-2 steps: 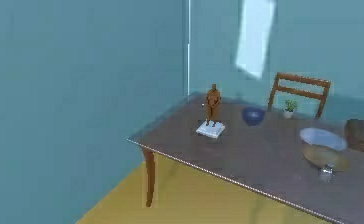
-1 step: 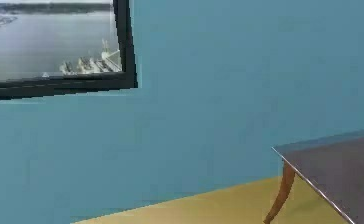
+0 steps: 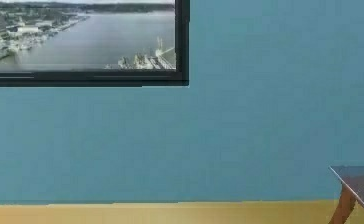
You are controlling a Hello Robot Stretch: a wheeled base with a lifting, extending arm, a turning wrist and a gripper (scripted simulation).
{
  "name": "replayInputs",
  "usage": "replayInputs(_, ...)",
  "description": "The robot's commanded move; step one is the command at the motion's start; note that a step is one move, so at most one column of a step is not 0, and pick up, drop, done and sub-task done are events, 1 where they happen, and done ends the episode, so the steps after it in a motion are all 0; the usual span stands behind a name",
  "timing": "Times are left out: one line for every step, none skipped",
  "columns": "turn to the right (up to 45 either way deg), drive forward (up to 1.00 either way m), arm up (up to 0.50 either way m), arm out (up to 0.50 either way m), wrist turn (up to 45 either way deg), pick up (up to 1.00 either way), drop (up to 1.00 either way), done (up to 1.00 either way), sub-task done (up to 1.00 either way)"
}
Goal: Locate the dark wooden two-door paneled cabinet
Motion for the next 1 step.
replayInputs(0.0,0.05,0.0,0.0,0.0,0.0,0.0,0.0,0.0)
